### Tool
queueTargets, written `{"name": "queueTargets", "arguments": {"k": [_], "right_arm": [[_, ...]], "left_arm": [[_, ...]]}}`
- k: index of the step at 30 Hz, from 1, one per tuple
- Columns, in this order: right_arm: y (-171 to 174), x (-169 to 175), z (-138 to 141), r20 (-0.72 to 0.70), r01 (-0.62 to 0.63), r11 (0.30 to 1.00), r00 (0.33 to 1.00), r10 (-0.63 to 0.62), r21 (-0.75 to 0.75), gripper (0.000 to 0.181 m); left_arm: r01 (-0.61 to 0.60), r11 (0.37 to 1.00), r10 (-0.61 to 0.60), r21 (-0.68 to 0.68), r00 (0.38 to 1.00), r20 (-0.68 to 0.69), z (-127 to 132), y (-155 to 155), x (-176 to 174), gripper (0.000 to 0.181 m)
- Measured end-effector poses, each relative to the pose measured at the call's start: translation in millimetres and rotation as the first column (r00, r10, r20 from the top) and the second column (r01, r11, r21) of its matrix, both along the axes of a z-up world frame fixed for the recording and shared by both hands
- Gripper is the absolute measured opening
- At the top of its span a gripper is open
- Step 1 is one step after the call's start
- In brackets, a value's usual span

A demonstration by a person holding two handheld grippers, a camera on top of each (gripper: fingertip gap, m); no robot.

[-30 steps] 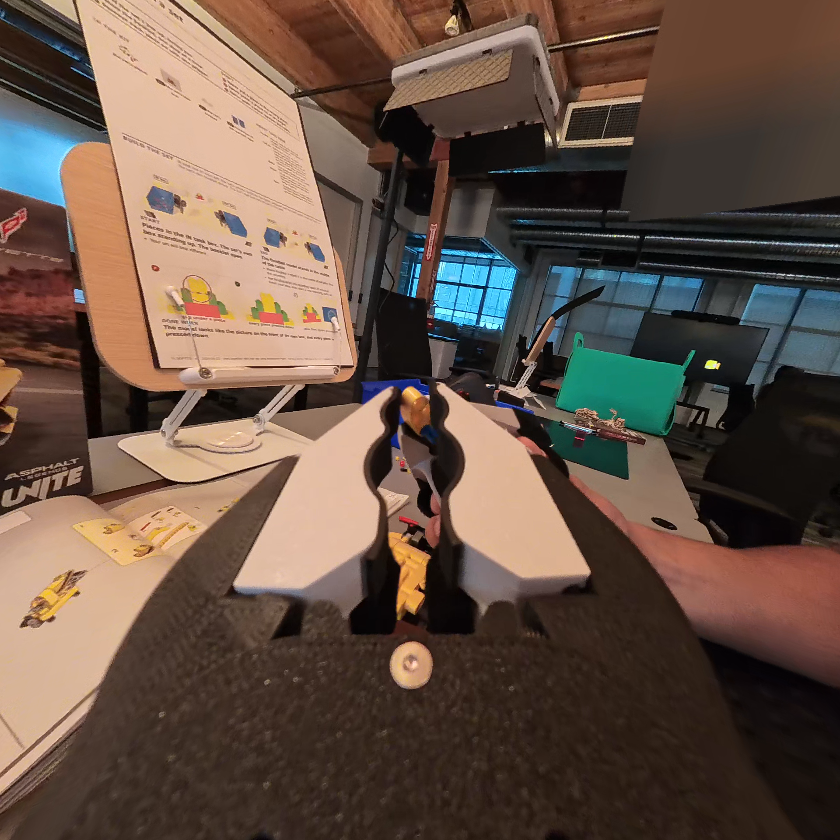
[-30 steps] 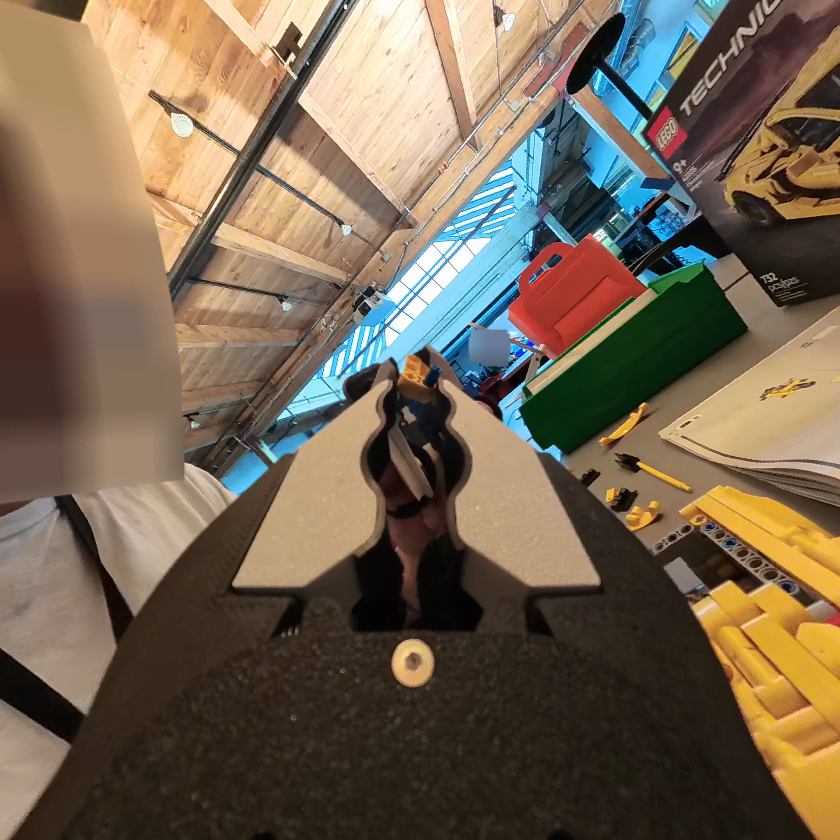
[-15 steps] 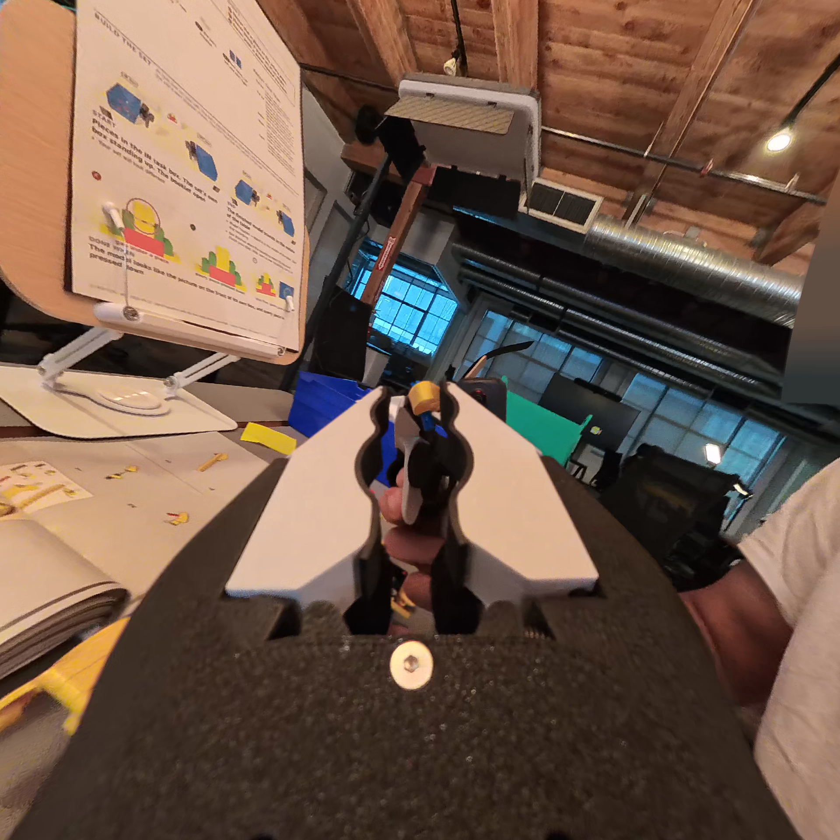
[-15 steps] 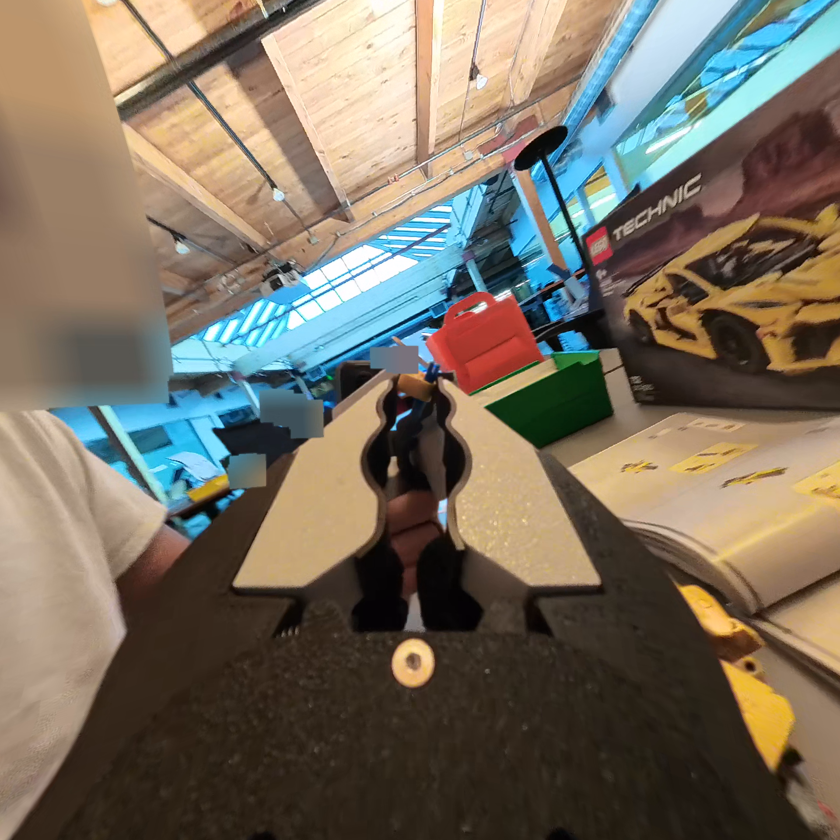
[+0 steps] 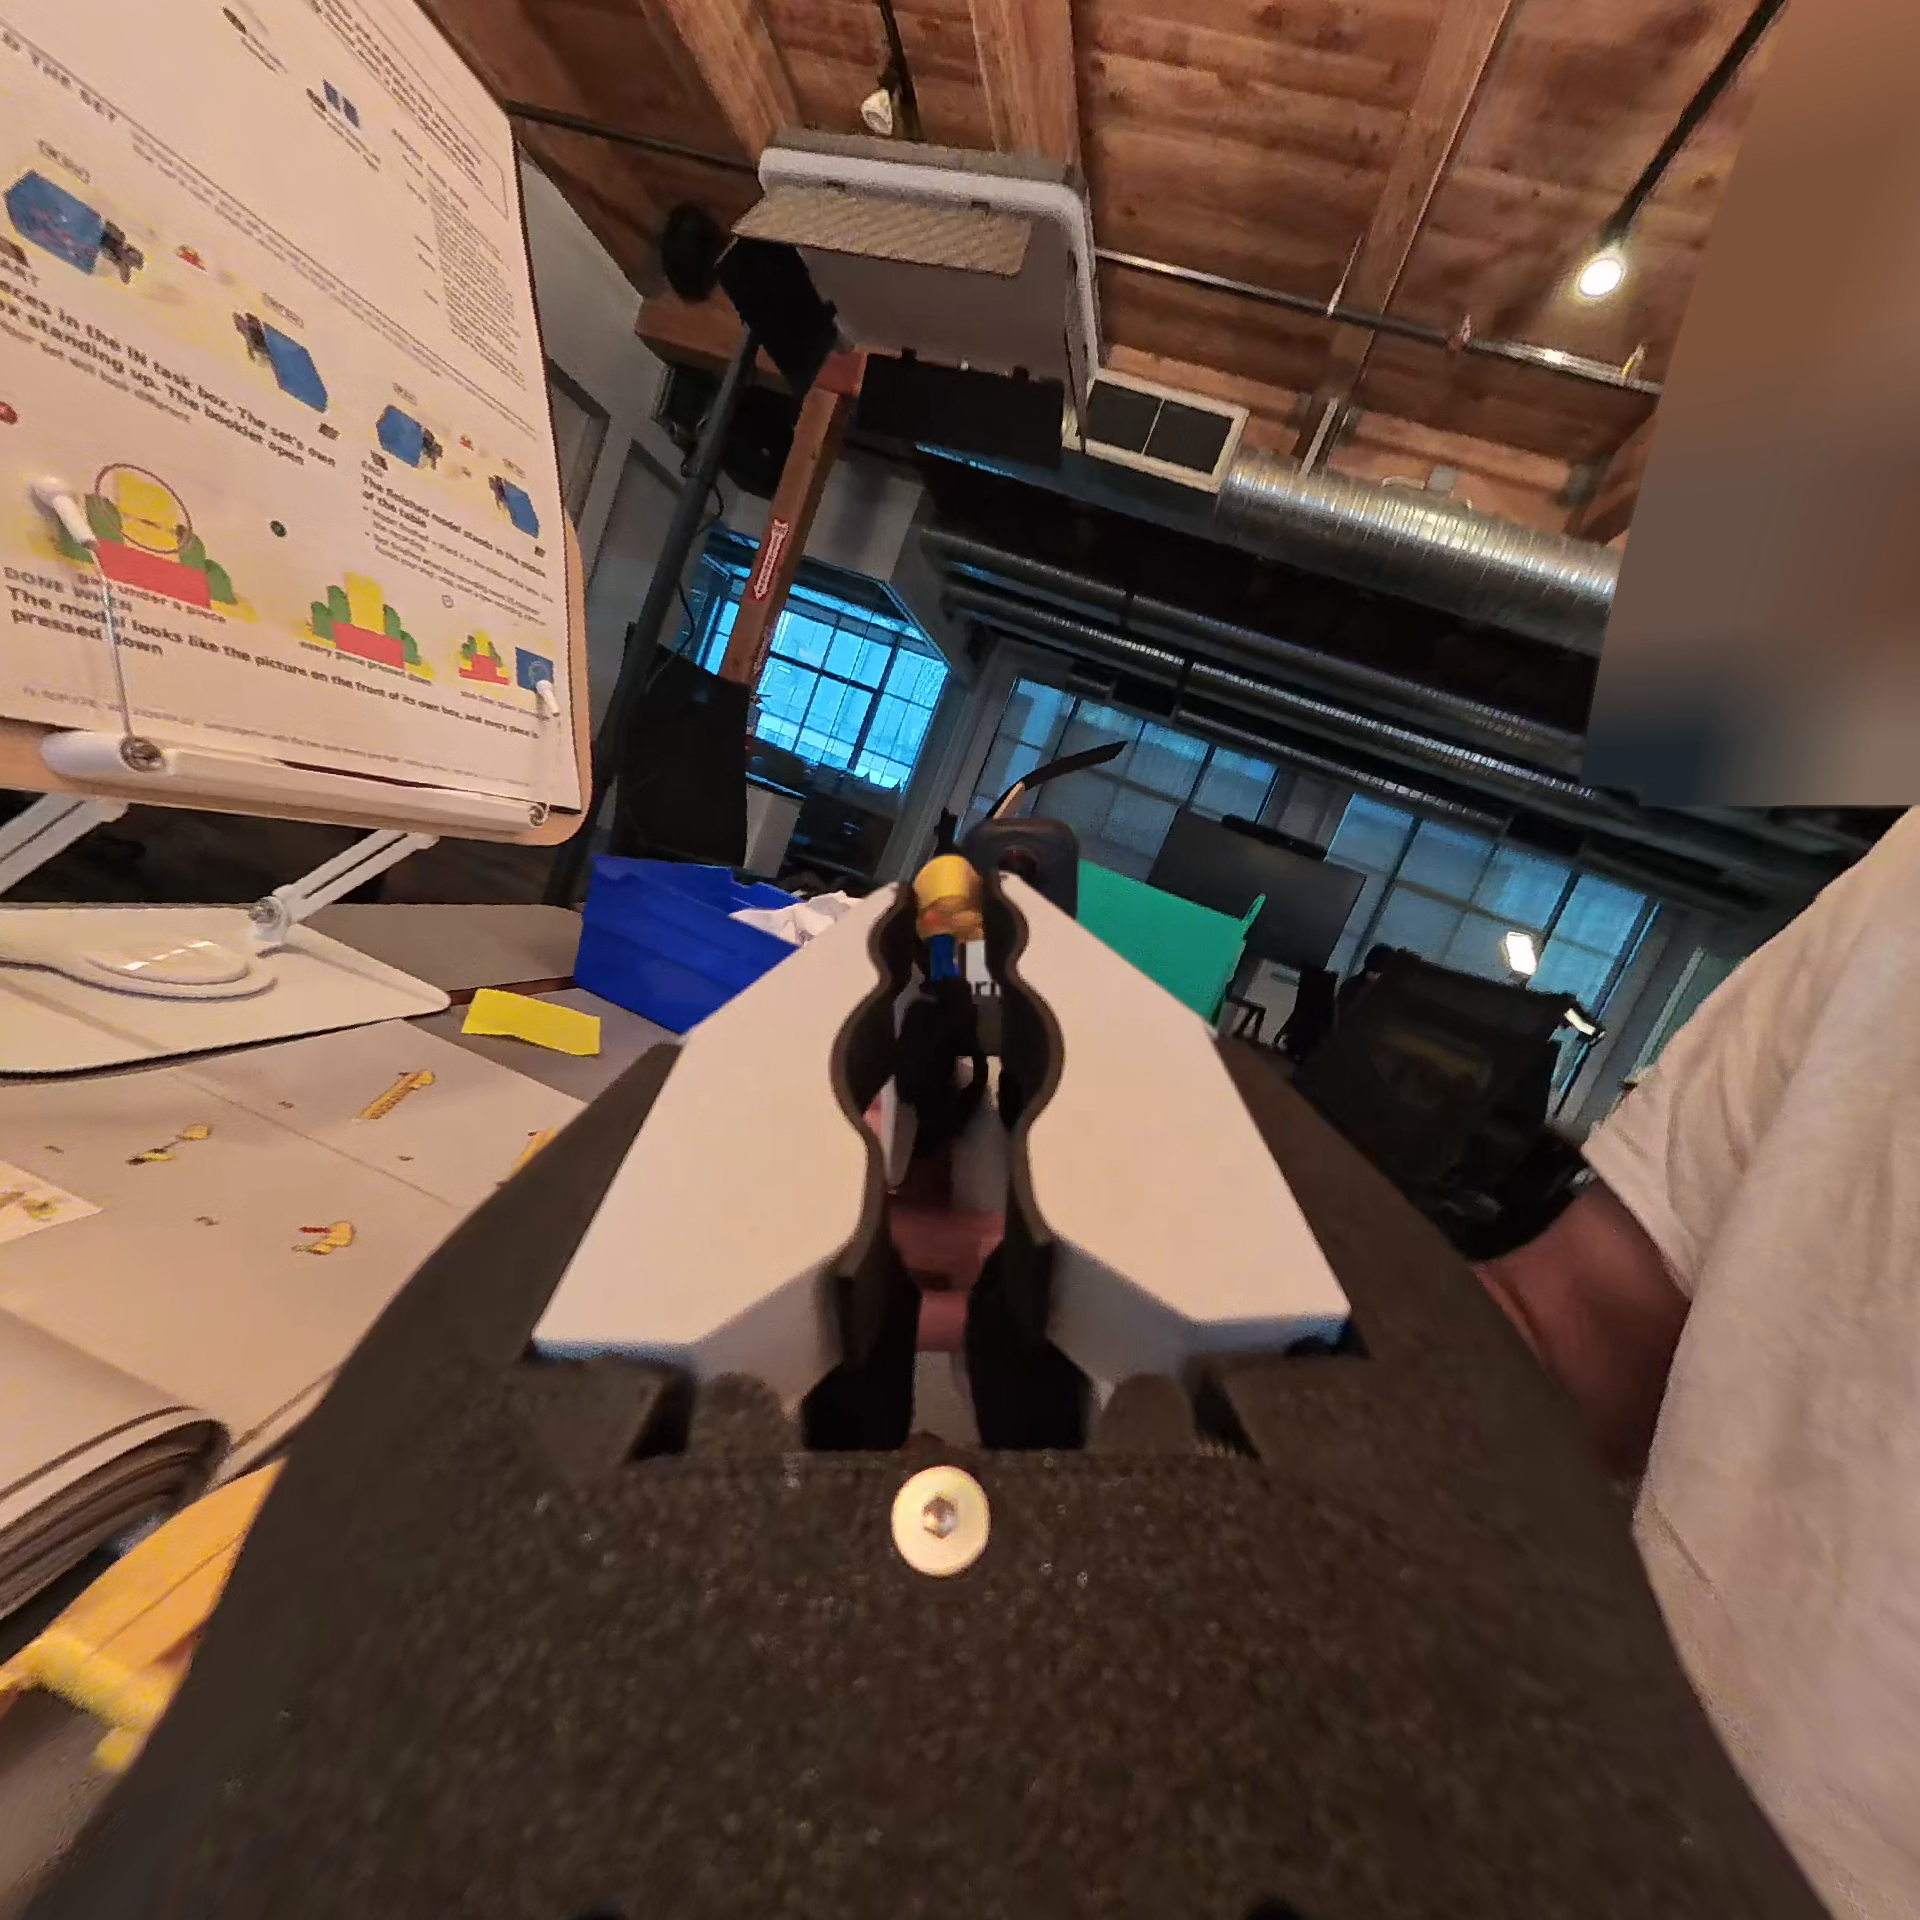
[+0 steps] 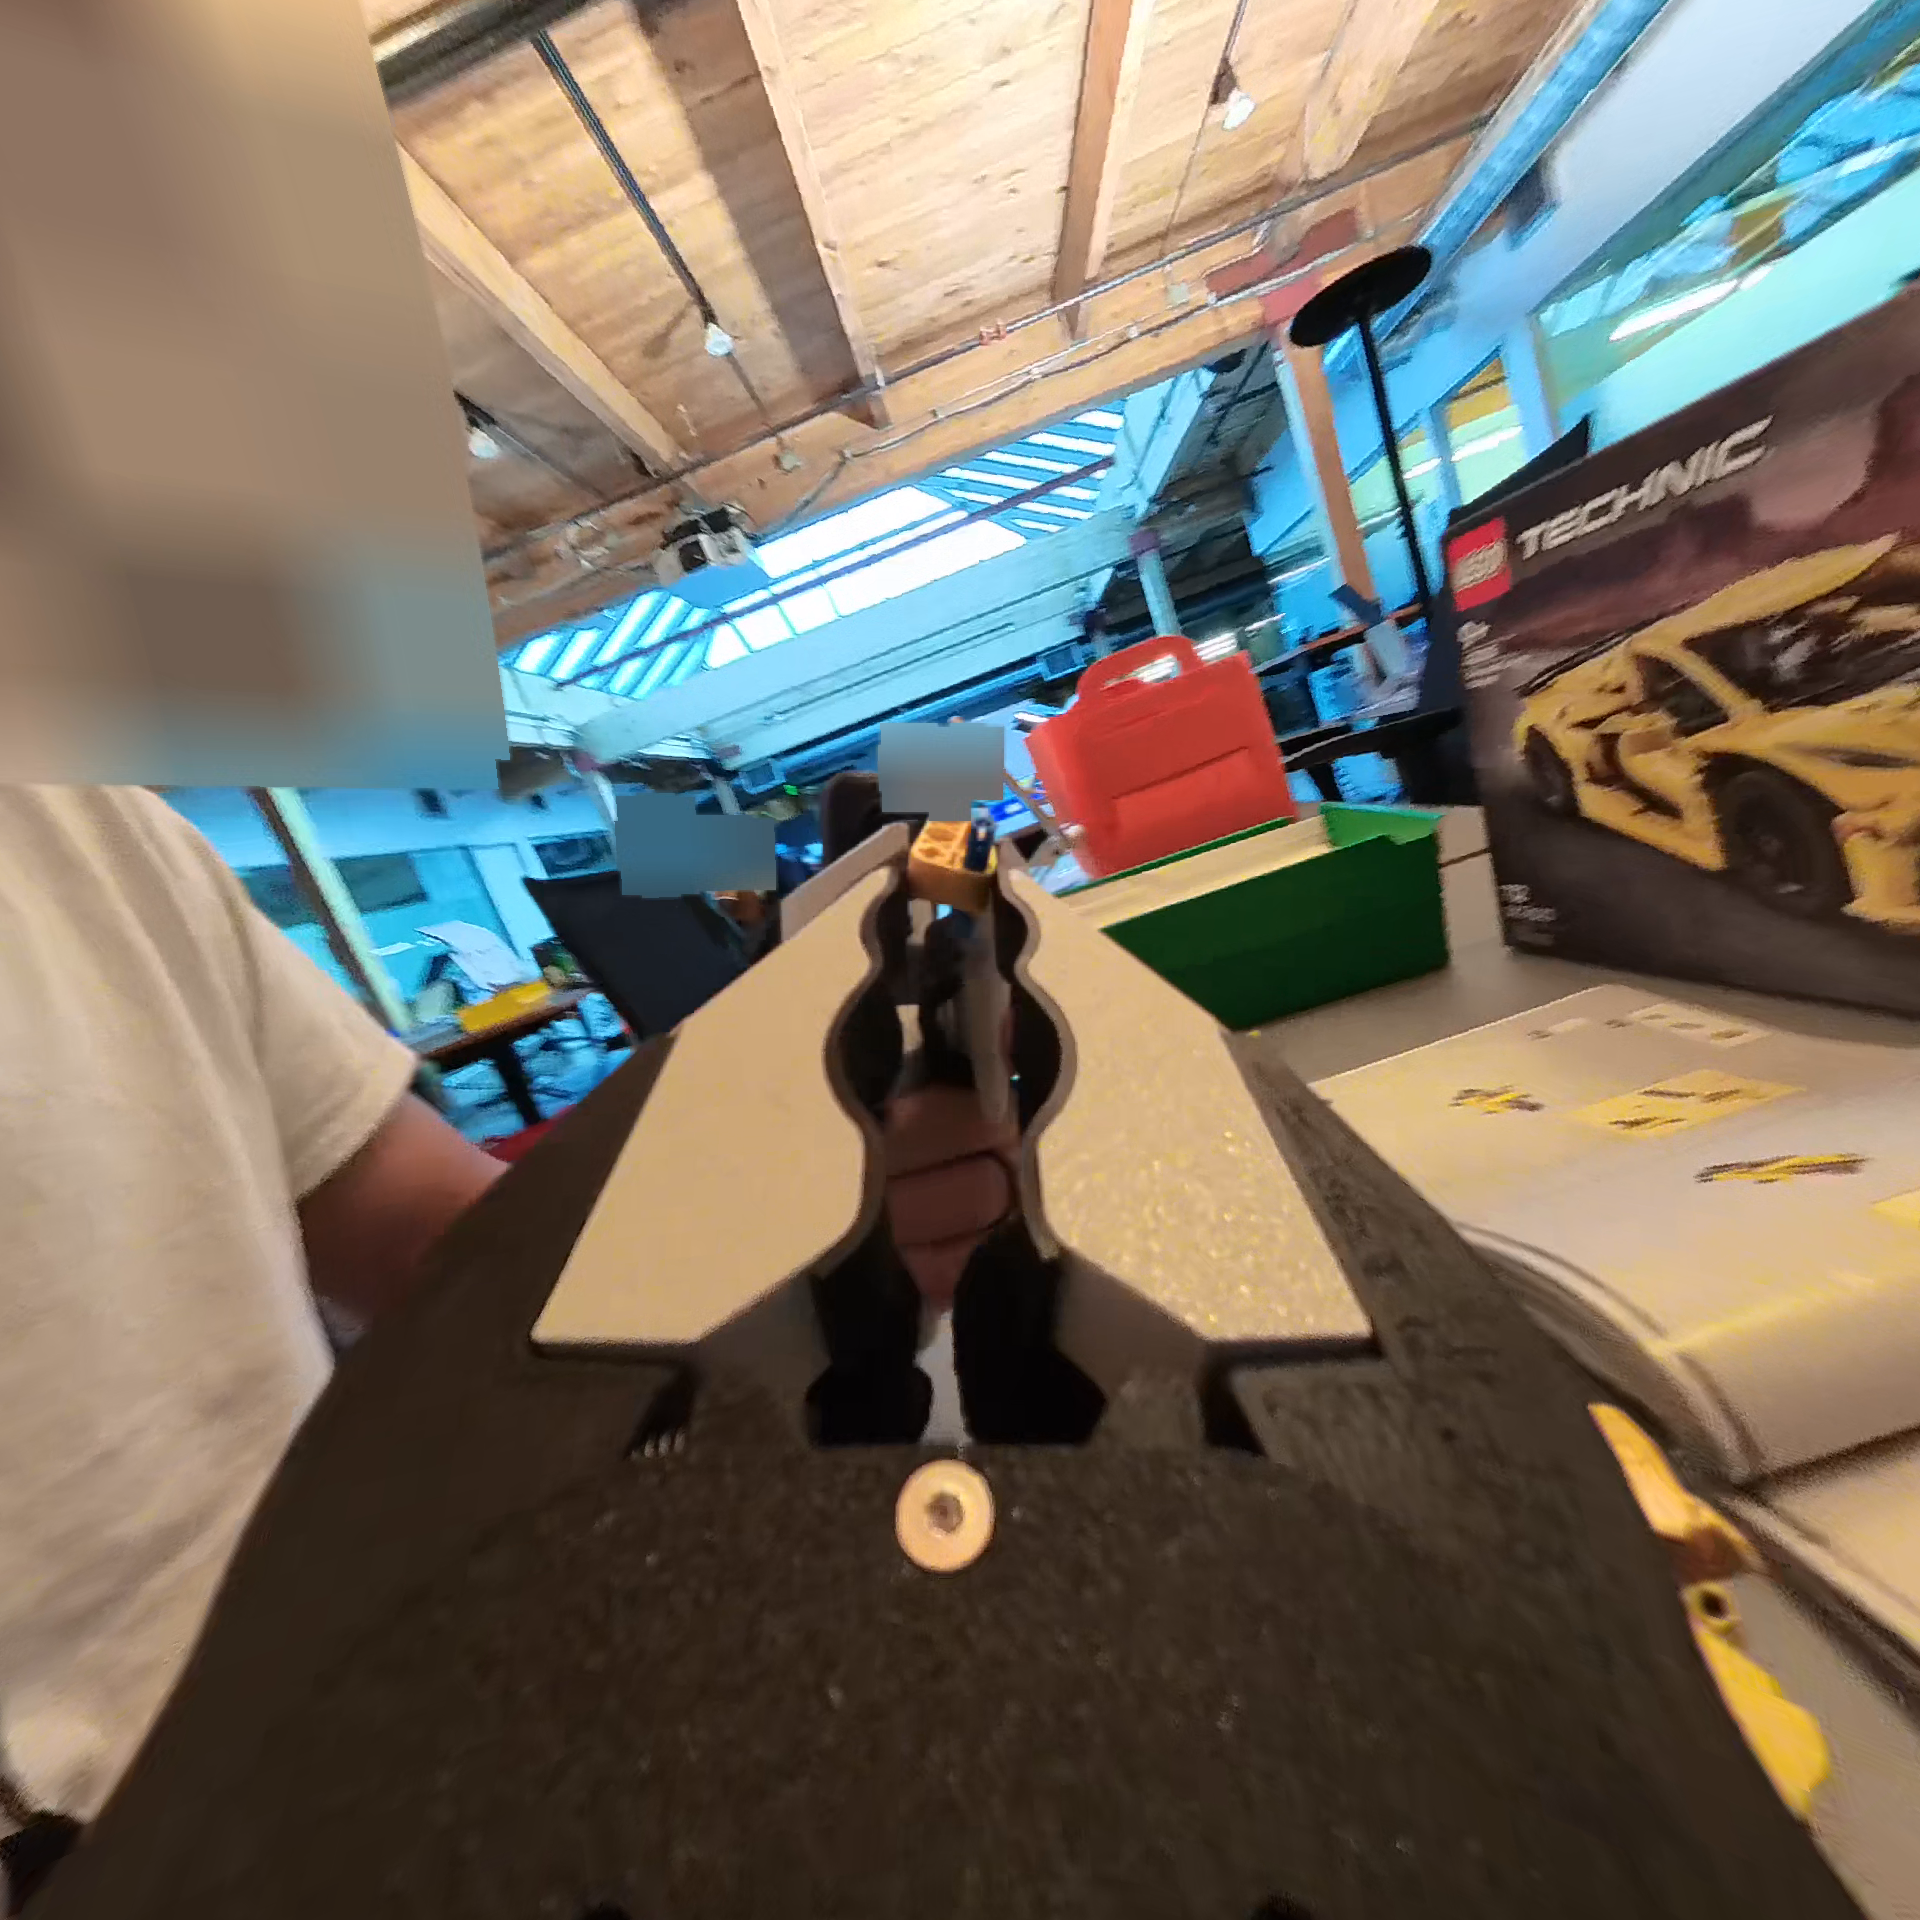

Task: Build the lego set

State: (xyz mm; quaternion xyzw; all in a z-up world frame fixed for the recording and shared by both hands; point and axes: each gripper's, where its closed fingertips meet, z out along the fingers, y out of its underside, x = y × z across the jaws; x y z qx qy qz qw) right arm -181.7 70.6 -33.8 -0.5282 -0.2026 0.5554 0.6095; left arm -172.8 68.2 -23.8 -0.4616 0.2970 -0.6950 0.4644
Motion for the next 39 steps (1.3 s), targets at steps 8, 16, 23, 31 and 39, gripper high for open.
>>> {"name": "queueTargets", "arguments": {"k": [8, 16, 23, 31, 39], "right_arm": [[-9.0, -5.0, 1.6, -0.042, -0.135, 0.989, 0.990, 0.132, -0.054, 0.014], [-5.0, -5.1, 0.5, -0.081, -0.158, 0.981, 0.985, 0.150, -0.112, 0.014], [-31.8, 57.7, -39.6, 0.620, 0.074, 0.997, 0.781, -0.066, 0.013, 0.022], [-136.8, 129.5, -180.4, 0.924, 0.083, 0.971, 0.336, 0.184, -0.223, 0.026], [-121.7, 169.4, -184.2, 0.953, 0.165, 0.969, 0.271, 0.136, -0.186, 0.020]], "left_arm": [[0.080, 0.997, -0.080, 0.015, 0.997, 0.018, 2.2, -8.0, -2.9, 0.012], [0.053, 0.999, -0.053, 0.013, 0.999, 0.007, 0.7, -3.5, -2.3, 0.012], [-0.102, 0.977, 0.142, 0.187, 0.968, -0.210, -24.3, 18.4, -3.7, 0.012], [-0.110, 0.964, 0.181, 0.241, 0.939, -0.292, -39.6, 14.3, 9.4, 0.013], [-0.103, 0.965, 0.180, 0.243, 0.930, -0.319, -46.4, 15.0, 11.6, 0.012]]}}
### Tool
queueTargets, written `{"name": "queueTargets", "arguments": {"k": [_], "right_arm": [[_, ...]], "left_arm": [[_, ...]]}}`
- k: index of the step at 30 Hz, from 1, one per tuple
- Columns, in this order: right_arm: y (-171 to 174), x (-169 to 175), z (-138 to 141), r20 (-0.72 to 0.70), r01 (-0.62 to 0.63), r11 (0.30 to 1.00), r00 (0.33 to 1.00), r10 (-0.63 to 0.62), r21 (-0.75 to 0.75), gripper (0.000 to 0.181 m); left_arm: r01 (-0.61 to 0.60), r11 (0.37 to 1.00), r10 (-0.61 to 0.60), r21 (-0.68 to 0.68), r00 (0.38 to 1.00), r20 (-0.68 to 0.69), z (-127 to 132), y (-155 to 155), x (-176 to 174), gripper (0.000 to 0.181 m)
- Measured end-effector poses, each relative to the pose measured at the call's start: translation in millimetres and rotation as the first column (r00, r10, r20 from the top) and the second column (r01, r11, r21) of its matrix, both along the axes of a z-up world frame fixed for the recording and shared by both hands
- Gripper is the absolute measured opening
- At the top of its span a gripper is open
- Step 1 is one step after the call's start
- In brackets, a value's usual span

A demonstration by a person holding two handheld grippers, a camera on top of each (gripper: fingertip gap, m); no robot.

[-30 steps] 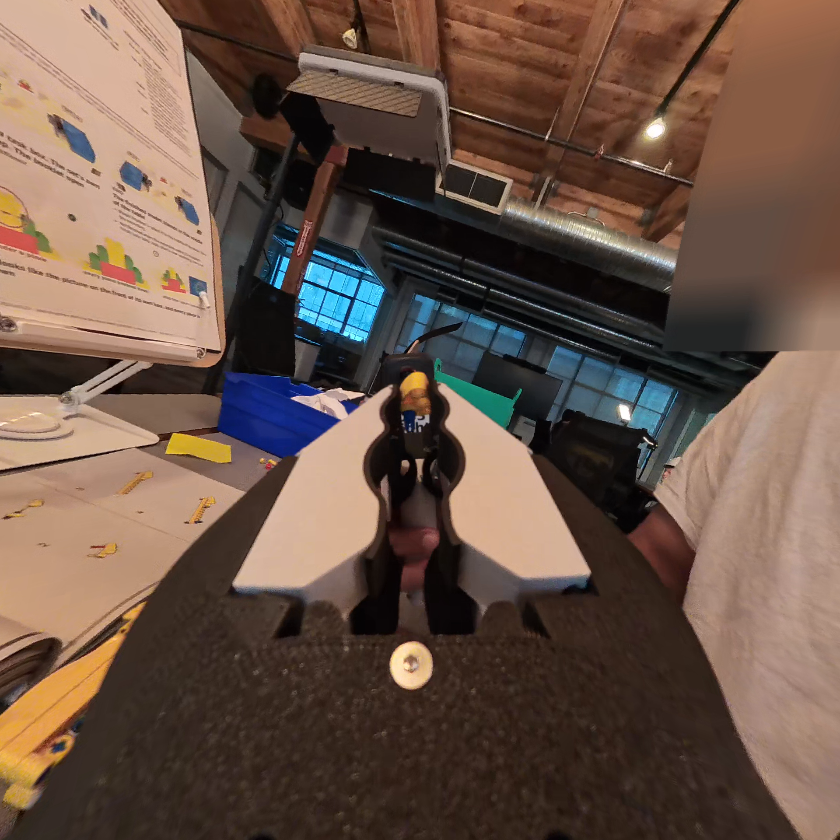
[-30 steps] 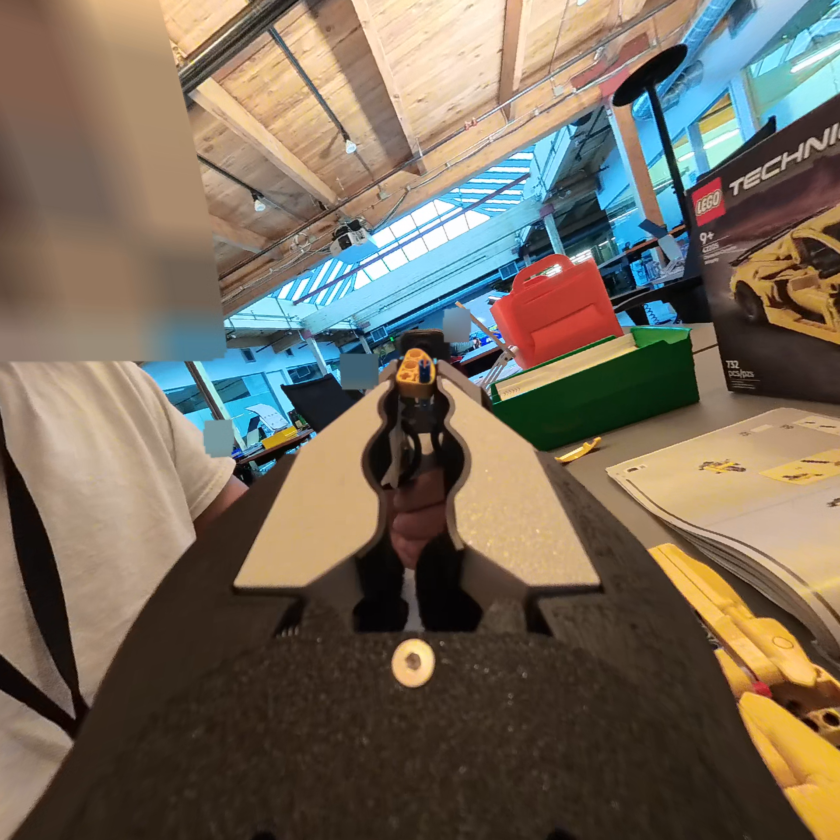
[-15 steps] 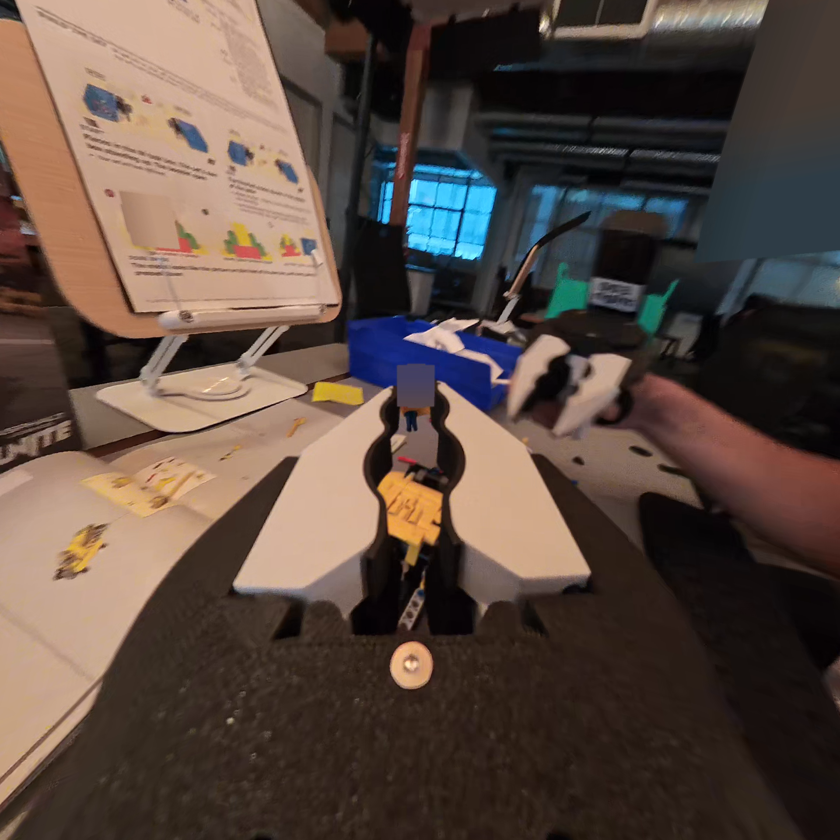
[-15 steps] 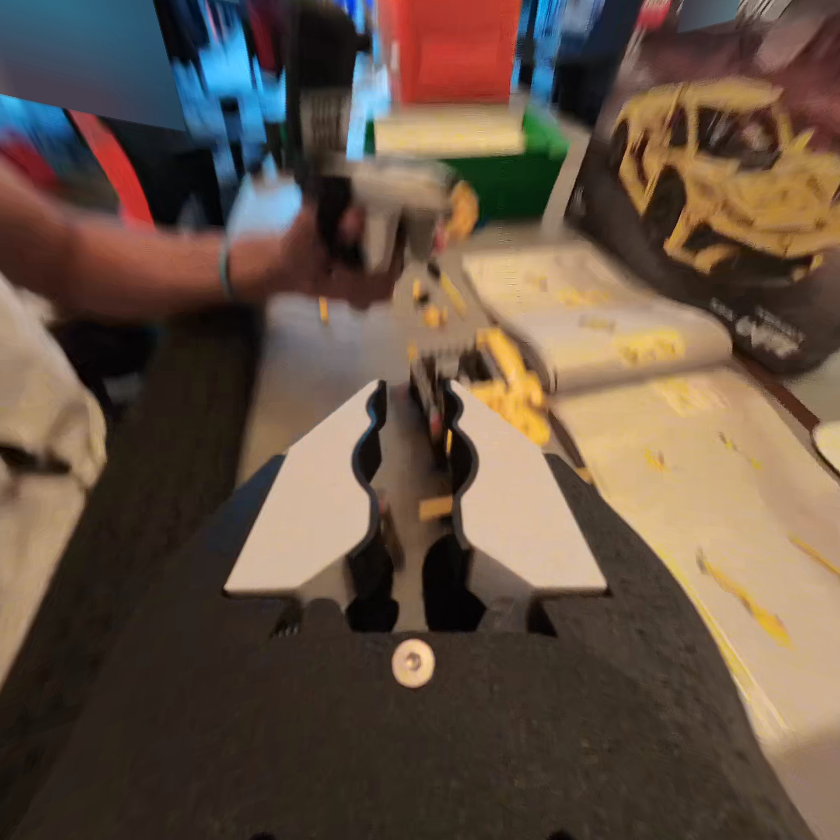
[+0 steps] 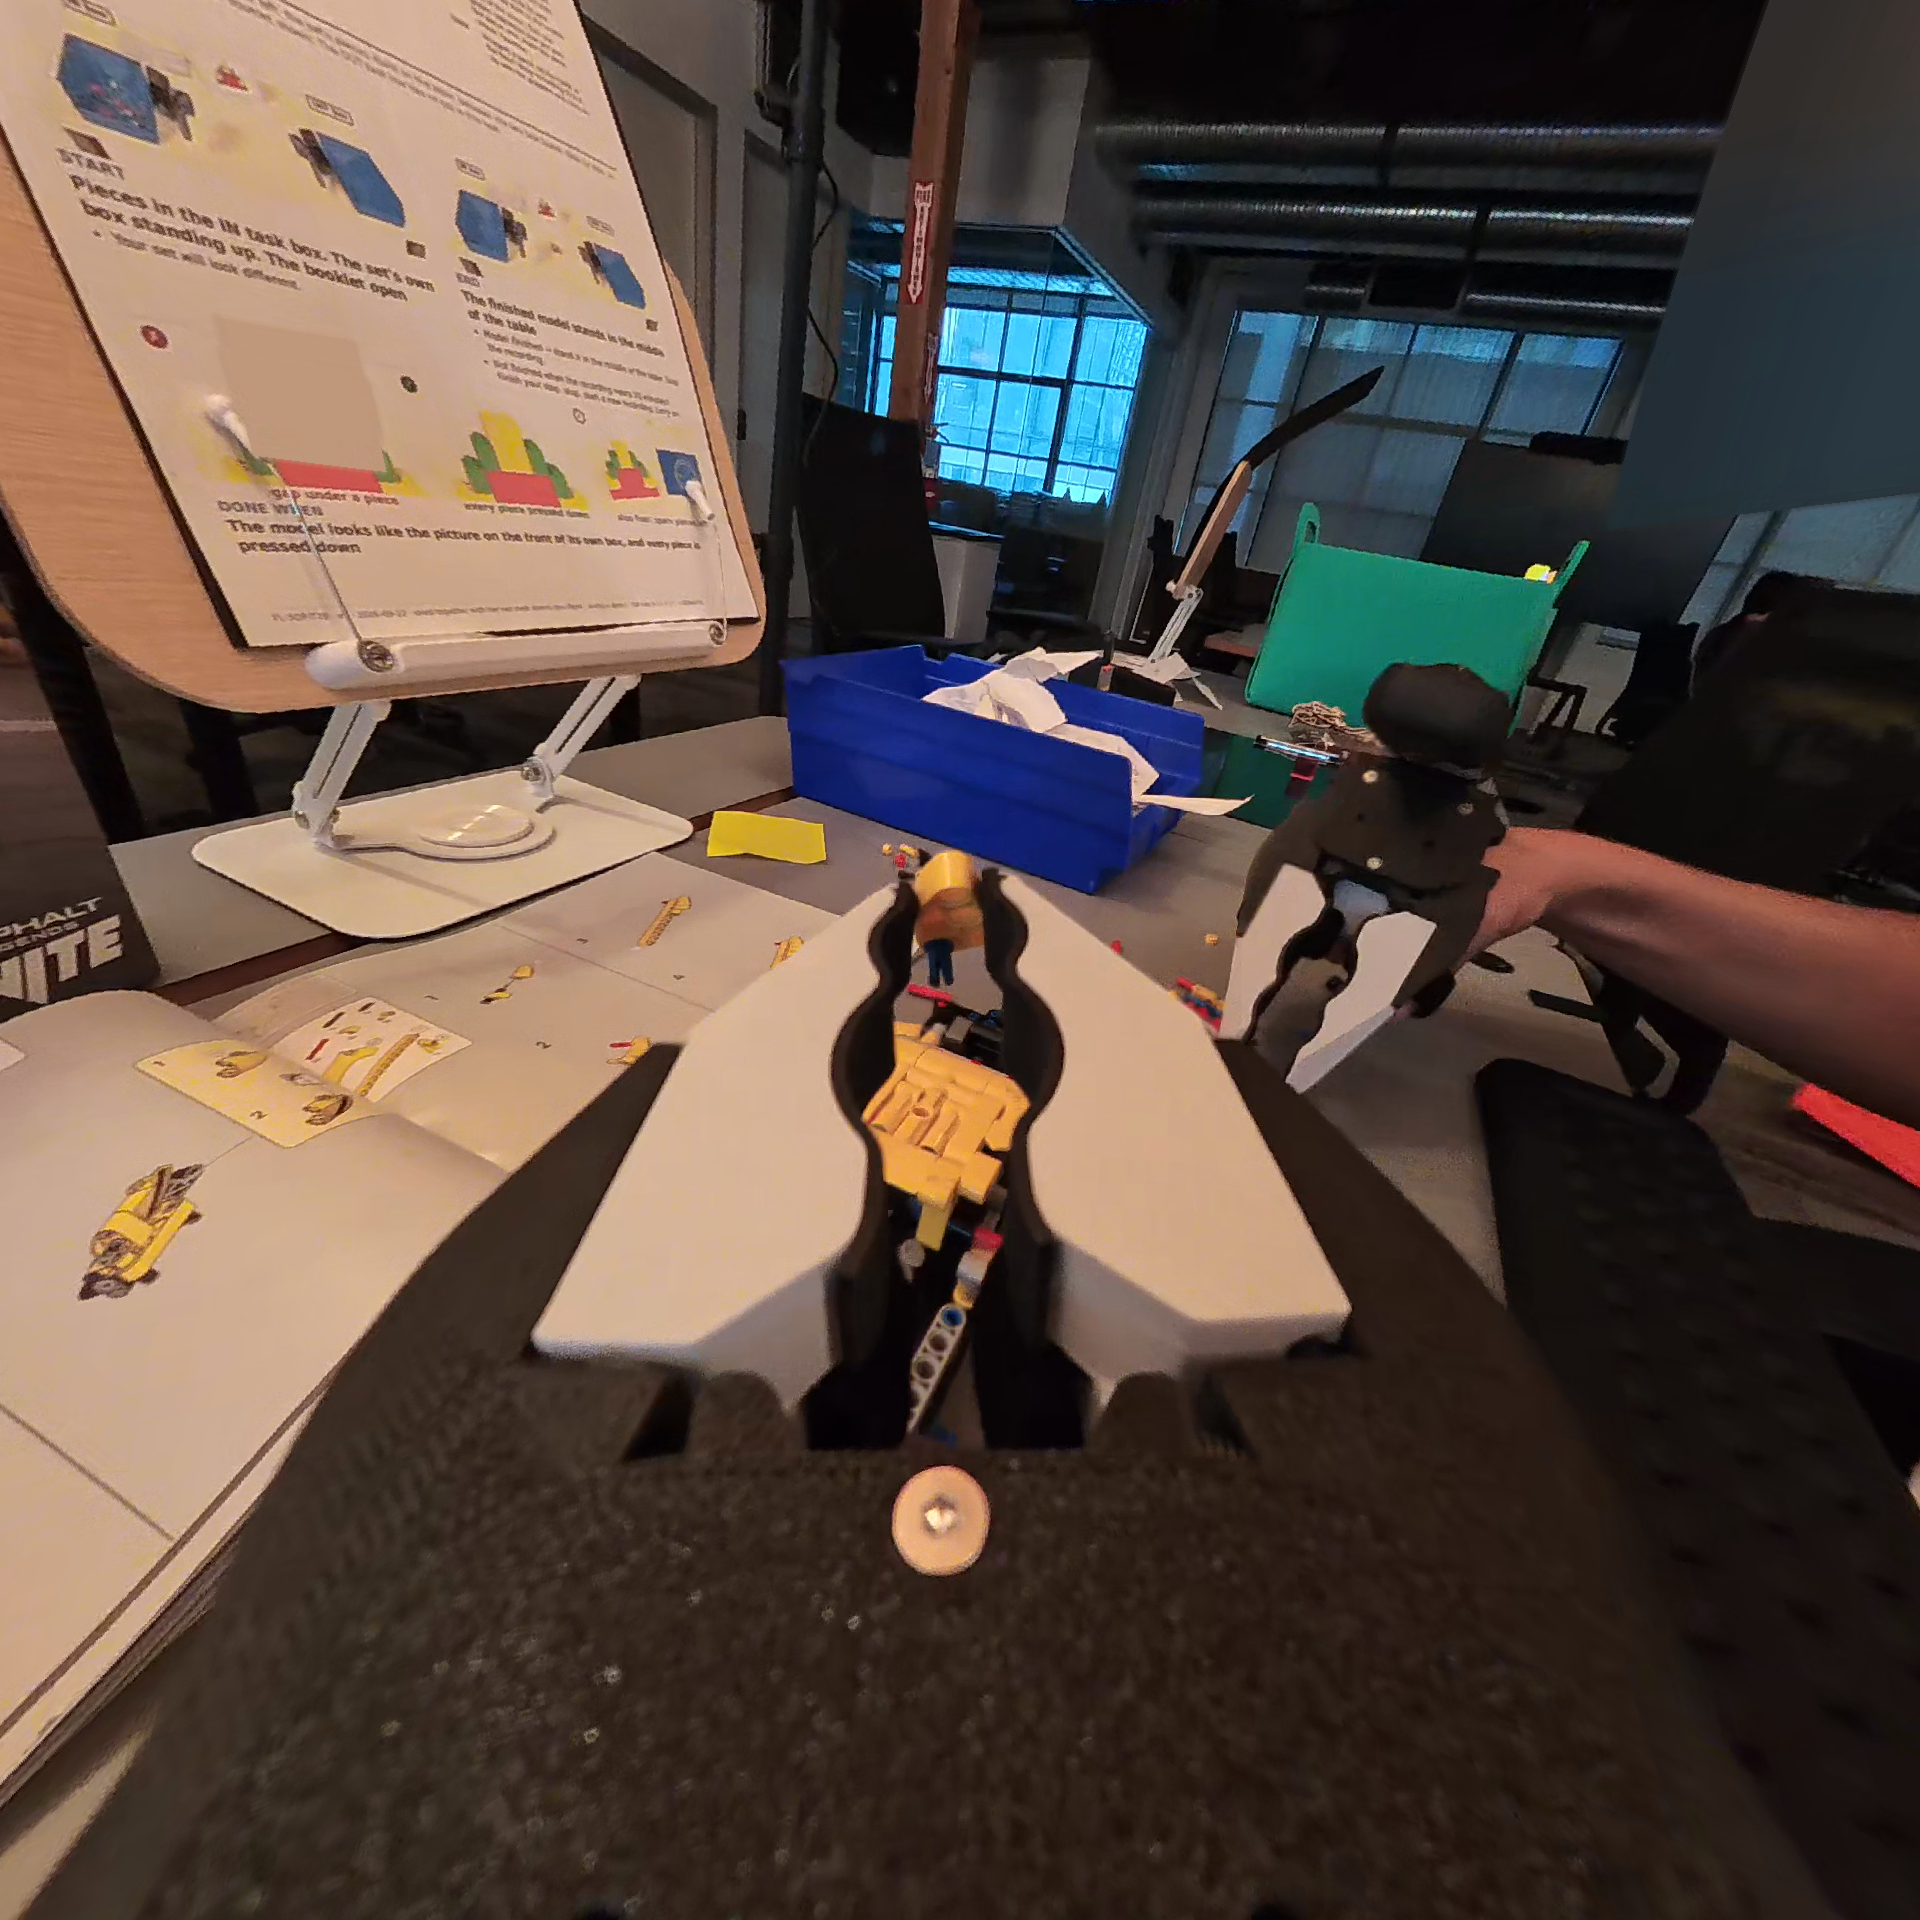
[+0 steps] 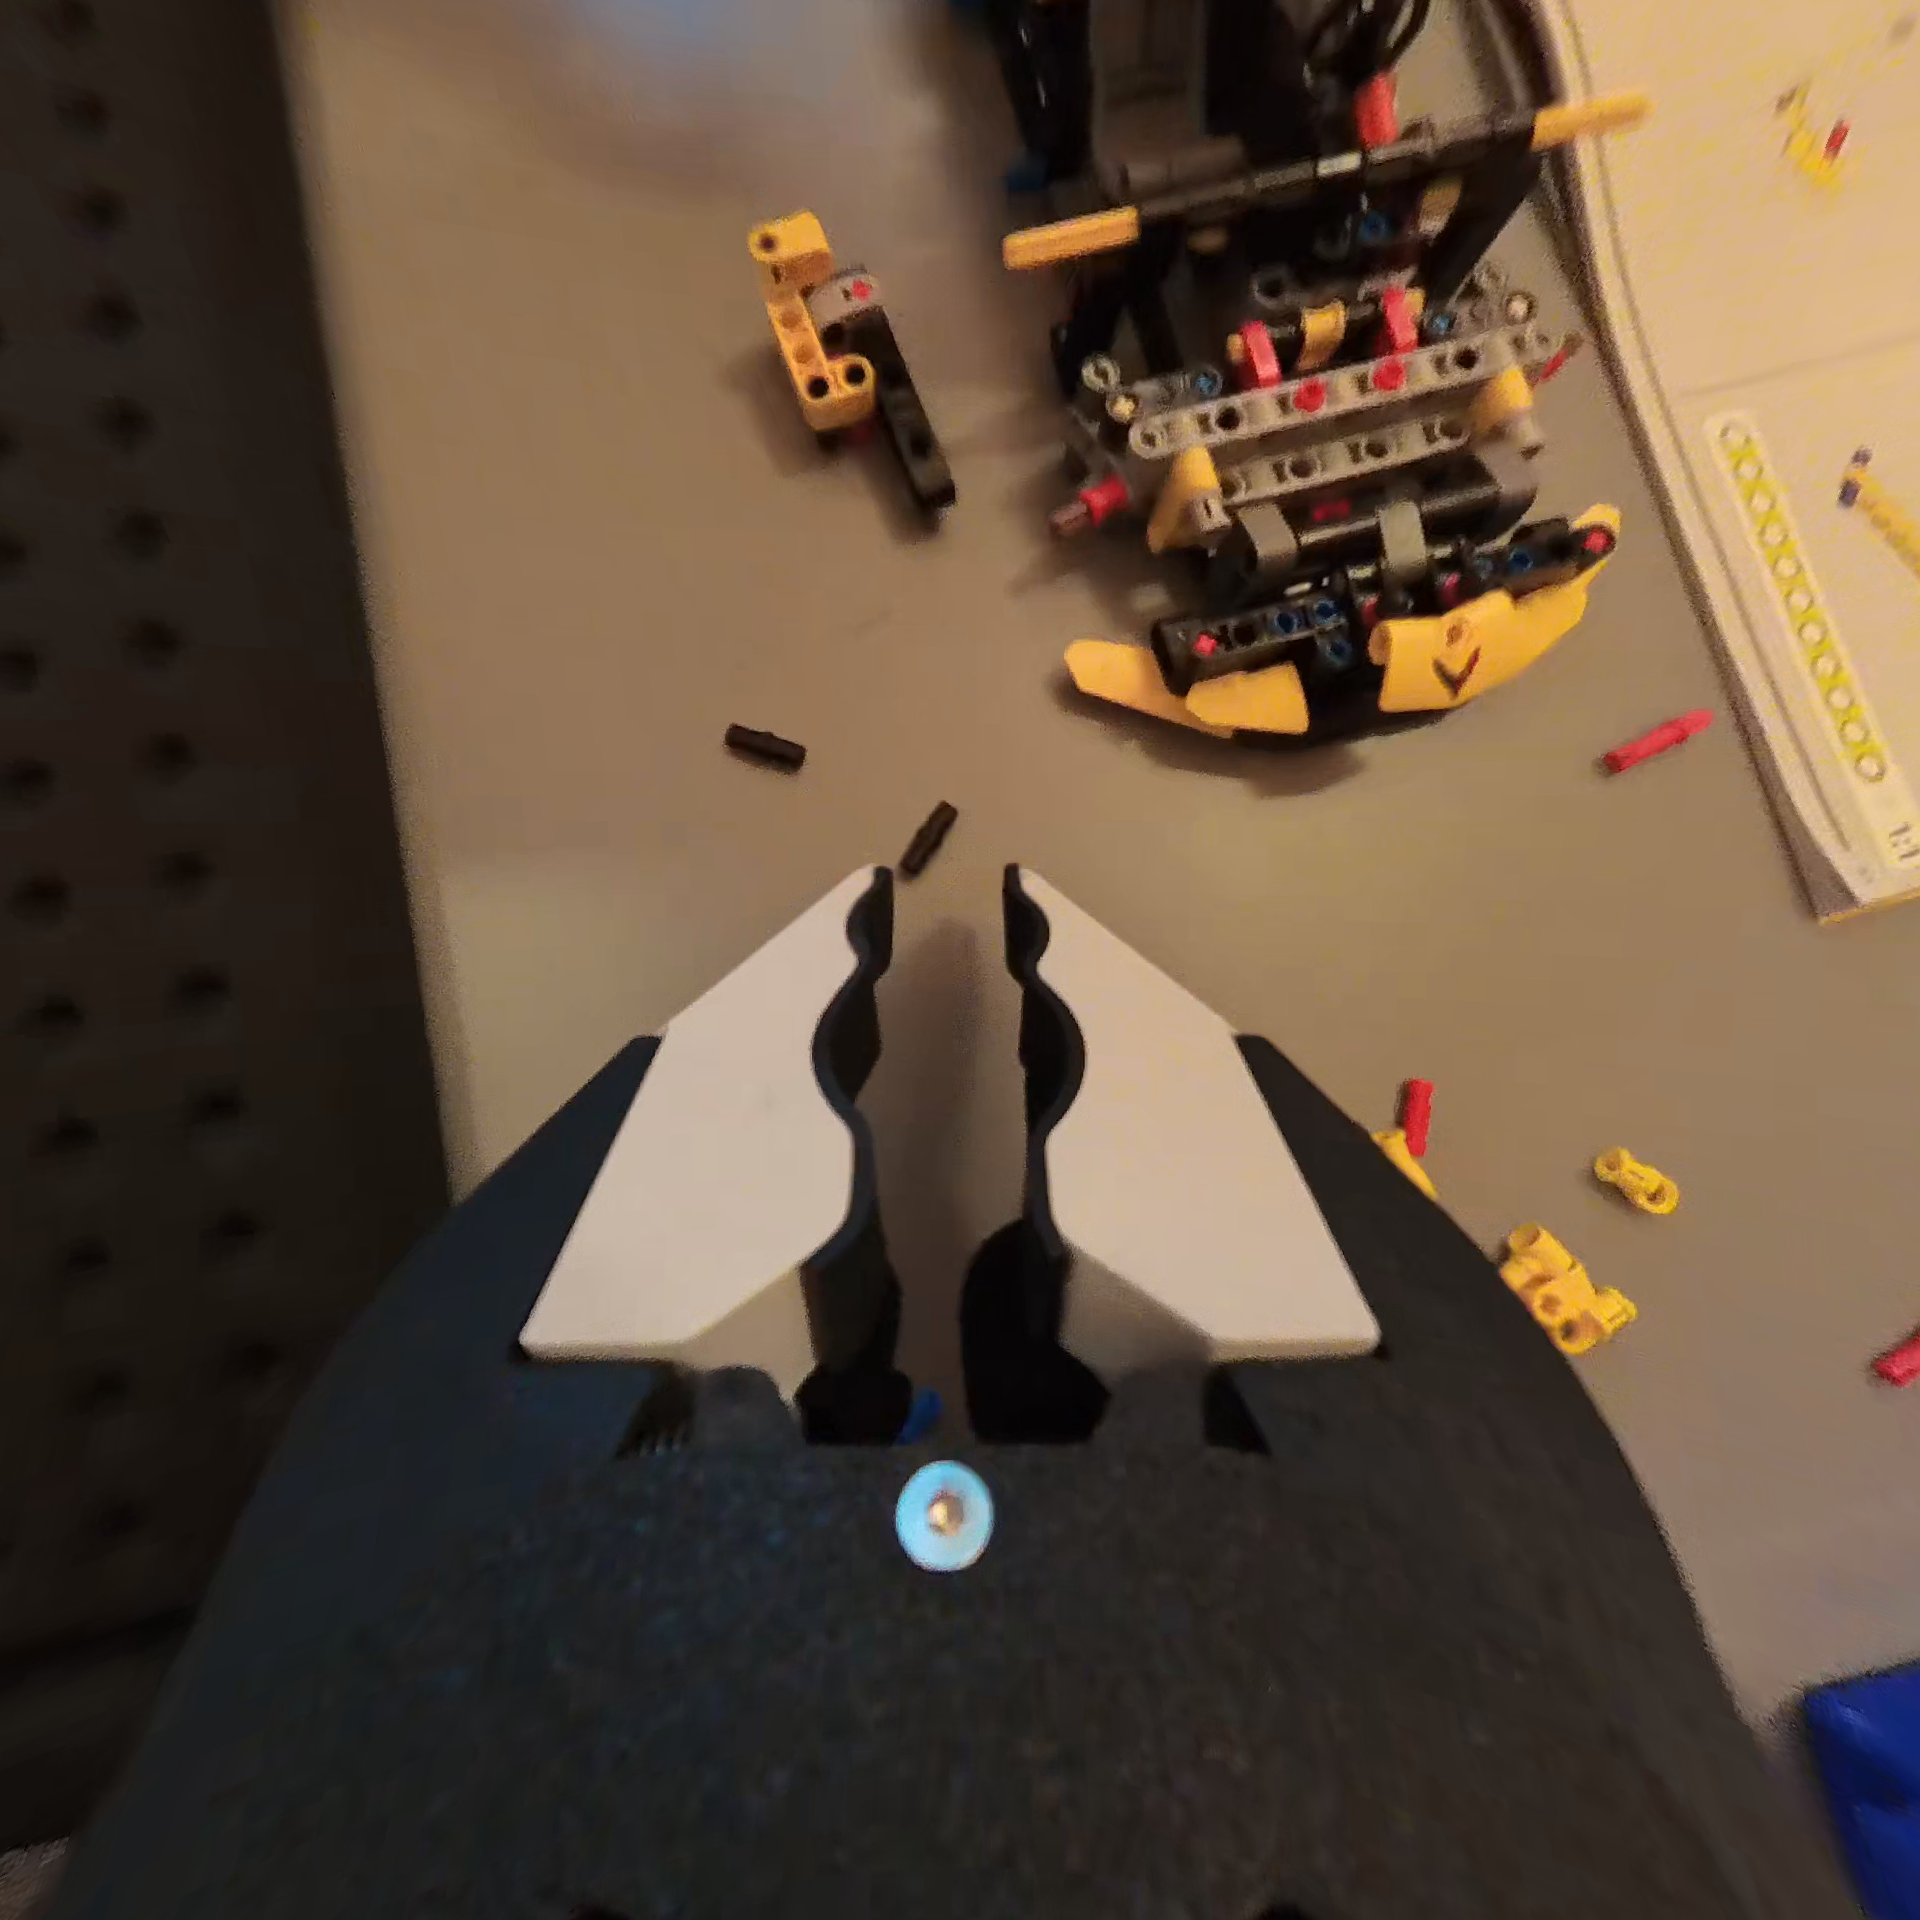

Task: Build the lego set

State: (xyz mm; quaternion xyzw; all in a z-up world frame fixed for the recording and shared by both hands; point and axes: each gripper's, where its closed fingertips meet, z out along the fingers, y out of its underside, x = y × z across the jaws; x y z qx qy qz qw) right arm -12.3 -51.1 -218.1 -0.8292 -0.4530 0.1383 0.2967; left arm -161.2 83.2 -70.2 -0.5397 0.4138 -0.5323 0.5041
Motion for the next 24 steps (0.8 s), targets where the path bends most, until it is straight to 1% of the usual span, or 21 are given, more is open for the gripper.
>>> {"name": "queueTargets", "arguments": {"k": [3, 6, 8, 10, 12, 14, 15, 16, 18, 20, 21, 22, 23, 24], "right_arm": [[-1.2, -2.6, -6.2, 0.025, 0.045, 0.999, 0.999, -0.045, -0.003, 0.020], [-1.0, -5.1, -3.8, -0.063, 0.174, 0.985, 0.983, -0.174, -0.005, 0.020], [-2.0, 1.2, -9.8, -0.046, 0.247, 0.969, 0.968, -0.246, 0.017, 0.018], [-0.4, 1.7, -10.6, -0.062, 0.290, 0.955, 0.956, -0.286, 0.062, 0.018], [0.5, -4.9, -8.8, -0.101, 0.306, 0.949, 0.949, -0.298, 0.075, 0.018], [0.6, -7.6, -13.4, -0.077, 0.312, 0.947, 0.949, -0.306, 0.076, 0.017], [1.5, -9.7, -13.9, -0.074, 0.313, 0.946, 0.949, -0.308, 0.088, 0.014], [3.3, -9.1, -14.3, -0.058, 0.322, 0.940, 0.947, -0.317, 0.110, 0.006], [4.3, -6.1, -13.7, -0.008, 0.320, 0.935, 0.946, -0.323, 0.150, 0.004], [3.0, 4.3, -5.7, 0.043, 0.323, 0.931, 0.941, -0.335, 0.170, 0.004], [-0.1, 15.7, 1.7, 0.077, 0.323, 0.933, 0.938, -0.337, 0.157, 0.004], [-4.6, 34.1, 11.3, 0.135, 0.332, 0.934, 0.928, -0.348, 0.130, 0.004], [-11.7, 56.1, 21.9, 0.196, 0.353, 0.932, 0.912, -0.361, 0.076, 0.003], [-24.2, 77.4, 29.6, 0.253, 0.381, 0.924, 0.897, -0.363, -0.026, 0.004]], "left_arm": [[-0.010, 1.000, 0.010, 0.006, 1.000, -0.008, -1.8, 1.3, 0.1, 0.012], [-0.011, 1.000, 0.012, 0.005, 1.000, -0.009, -2.1, 1.8, 0.1, 0.012], [-0.005, 1.000, 0.005, 0.003, 1.000, -0.006, -1.1, 0.7, 0.7, 0.012], [0.005, 1.000, -0.005, -0.001, 1.000, 0.001, 0.3, -1.6, 1.7, 0.012], [0.015, 1.000, -0.015, -0.004, 1.000, 0.005, 1.0, -4.4, 3.1, 0.012], [0.023, 1.000, -0.023, -0.002, 1.000, 0.003, 0.7, -7.1, 4.5, 0.013], [0.024, 1.000, -0.024, -0.001, 1.000, 0.002, 0.7, -8.1, 4.8, 0.013], [0.024, 1.000, -0.024, 0.001, 1.000, 0.004, 1.0, -8.7, 4.9, 0.013], [0.023, 1.000, -0.023, 0.006, 1.000, 0.006, 2.1, -9.4, 4.6, 0.013], [0.019, 1.000, -0.019, 0.008, 1.000, 0.008, 2.6, -8.9, 4.1, 0.013], [0.016, 1.000, -0.016, 0.010, 1.000, 0.006, 2.2, -8.4, 4.1, 0.013], [0.013, 1.000, -0.013, 0.013, 1.000, 0.004, 2.3, -7.9, 3.8, 0.013], [0.011, 1.000, -0.011, 0.016, 1.000, 0.006, 2.9, -8.0, 3.5, 0.012], [0.012, 1.000, -0.013, 0.016, 1.000, 0.010, 4.1, -8.6, 3.2, 0.012]]}}
